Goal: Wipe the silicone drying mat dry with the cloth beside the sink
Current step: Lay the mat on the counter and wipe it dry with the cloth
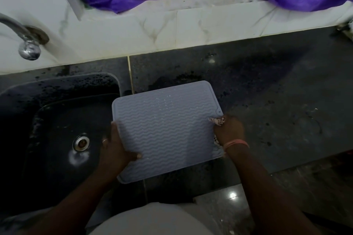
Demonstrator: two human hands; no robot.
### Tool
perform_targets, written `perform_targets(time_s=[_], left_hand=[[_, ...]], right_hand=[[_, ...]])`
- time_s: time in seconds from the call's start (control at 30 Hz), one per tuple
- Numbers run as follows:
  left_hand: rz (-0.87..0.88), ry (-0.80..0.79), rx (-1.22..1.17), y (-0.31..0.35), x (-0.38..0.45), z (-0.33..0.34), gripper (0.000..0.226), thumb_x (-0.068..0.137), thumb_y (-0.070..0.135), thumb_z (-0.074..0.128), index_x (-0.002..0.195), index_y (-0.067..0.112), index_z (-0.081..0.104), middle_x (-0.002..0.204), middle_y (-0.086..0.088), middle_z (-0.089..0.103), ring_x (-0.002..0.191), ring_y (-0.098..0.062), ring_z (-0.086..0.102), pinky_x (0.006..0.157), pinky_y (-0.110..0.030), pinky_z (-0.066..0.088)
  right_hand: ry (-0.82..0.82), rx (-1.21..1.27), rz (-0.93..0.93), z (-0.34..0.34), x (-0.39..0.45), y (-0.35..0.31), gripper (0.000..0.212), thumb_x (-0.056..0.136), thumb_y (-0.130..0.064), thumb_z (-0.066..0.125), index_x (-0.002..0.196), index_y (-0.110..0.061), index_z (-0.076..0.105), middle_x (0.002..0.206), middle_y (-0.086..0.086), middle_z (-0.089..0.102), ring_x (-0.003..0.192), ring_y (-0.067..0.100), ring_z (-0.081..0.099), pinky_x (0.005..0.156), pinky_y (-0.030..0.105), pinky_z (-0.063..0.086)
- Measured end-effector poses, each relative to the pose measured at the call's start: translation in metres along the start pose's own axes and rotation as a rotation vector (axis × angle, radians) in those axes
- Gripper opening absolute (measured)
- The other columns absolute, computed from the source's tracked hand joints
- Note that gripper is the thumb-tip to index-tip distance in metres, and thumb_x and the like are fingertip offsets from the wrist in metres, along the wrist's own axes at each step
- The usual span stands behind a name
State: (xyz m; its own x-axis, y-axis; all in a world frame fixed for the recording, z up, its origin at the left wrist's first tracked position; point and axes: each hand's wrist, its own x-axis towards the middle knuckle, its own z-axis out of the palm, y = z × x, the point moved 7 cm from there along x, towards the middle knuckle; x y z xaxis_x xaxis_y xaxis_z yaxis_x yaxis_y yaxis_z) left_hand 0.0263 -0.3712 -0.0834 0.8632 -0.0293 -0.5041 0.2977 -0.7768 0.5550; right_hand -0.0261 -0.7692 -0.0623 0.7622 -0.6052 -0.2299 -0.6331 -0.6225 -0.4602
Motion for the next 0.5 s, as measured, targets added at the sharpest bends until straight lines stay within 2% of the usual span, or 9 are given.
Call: perform_targets(time_s=[0.03, 0.1, 0.13, 0.2, 0.27, 0.37, 0.5], left_hand=[[-0.056, -0.031, -0.248, -0.008, 0.001, 0.003, 0.134, 0.057, 0.034, 0.097, 0.160, 0.025, 0.011, 0.161, -0.011, 0.029, 0.145, -0.037, 0.032, 0.112, -0.055, 0.037], [-0.154, -0.113, -0.778, -0.019, 0.002, 0.014, 0.089, 0.068, 0.024, 0.092, 0.144, 0.008, 0.049, 0.135, -0.016, 0.062, 0.124, -0.039, 0.059, 0.095, -0.052, 0.053], [-0.232, -0.150, -0.931, -0.022, 0.002, 0.017, 0.062, 0.077, 0.015, 0.083, 0.133, 0.001, 0.059, 0.122, -0.018, 0.070, 0.113, -0.040, 0.066, 0.087, -0.048, 0.057], [-0.343, -0.163, -0.996, -0.032, 0.003, 0.019, 0.030, 0.091, 0.004, 0.065, 0.121, 0.000, 0.065, 0.111, -0.020, 0.073, 0.100, -0.037, 0.070, 0.077, -0.043, 0.059], [-0.363, -0.165, -0.998, -0.042, 0.008, 0.019, 0.024, 0.096, 0.000, 0.057, 0.118, 0.002, 0.066, 0.112, -0.020, 0.072, 0.096, -0.033, 0.071, 0.073, -0.040, 0.060], [-0.360, -0.193, -1.020, -0.049, 0.007, 0.020, 0.027, 0.097, -0.005, 0.052, 0.118, 0.004, 0.066, 0.115, -0.019, 0.072, 0.100, -0.031, 0.072, 0.075, -0.039, 0.060], [-0.313, -0.220, -1.023, -0.045, 0.003, 0.016, 0.035, 0.099, -0.008, 0.043, 0.126, 0.003, 0.063, 0.121, -0.019, 0.070, 0.109, -0.033, 0.068, 0.092, -0.043, 0.055]], right_hand=[[0.012, 0.010, 0.021, 0.001, 0.001, 0.000, 0.020, 0.088, -0.014, 0.064, 0.102, -0.002, 0.071, 0.104, 0.017, 0.072, 0.094, 0.032, 0.069, 0.078, 0.030, 0.051], [0.014, -0.016, 0.049, 0.004, 0.001, -0.001, 0.019, 0.088, -0.012, 0.063, 0.102, 0.000, 0.068, 0.104, 0.019, 0.071, 0.095, 0.034, 0.068, 0.078, 0.031, 0.052], [0.015, -0.033, 0.047, 0.006, 0.001, -0.004, 0.018, 0.088, -0.012, 0.063, 0.100, 0.001, 0.067, 0.103, 0.020, 0.071, 0.094, 0.035, 0.068, 0.077, 0.032, 0.052], [0.030, -0.041, 0.020, 0.008, -0.003, -0.012, 0.016, 0.089, -0.012, 0.062, 0.097, 0.002, 0.066, 0.101, 0.021, 0.070, 0.093, 0.035, 0.068, 0.077, 0.033, 0.053], [0.043, -0.036, -0.023, 0.011, -0.008, -0.021, 0.014, 0.089, -0.009, 0.061, 0.097, 0.001, 0.065, 0.102, 0.020, 0.070, 0.092, 0.033, 0.067, 0.078, 0.031, 0.052], [0.008, -0.070, -0.069, 0.022, -0.024, -0.042, 0.012, 0.087, -0.008, 0.060, 0.095, -0.001, 0.063, 0.101, 0.020, 0.067, 0.090, 0.032, 0.064, 0.072, 0.029, 0.049], [-0.051, -0.119, -0.114, 0.046, -0.063, -0.086, 0.016, 0.090, -0.014, 0.061, 0.101, -0.002, 0.061, 0.106, 0.019, 0.060, 0.088, 0.031, 0.063, 0.070, 0.026, 0.045]])
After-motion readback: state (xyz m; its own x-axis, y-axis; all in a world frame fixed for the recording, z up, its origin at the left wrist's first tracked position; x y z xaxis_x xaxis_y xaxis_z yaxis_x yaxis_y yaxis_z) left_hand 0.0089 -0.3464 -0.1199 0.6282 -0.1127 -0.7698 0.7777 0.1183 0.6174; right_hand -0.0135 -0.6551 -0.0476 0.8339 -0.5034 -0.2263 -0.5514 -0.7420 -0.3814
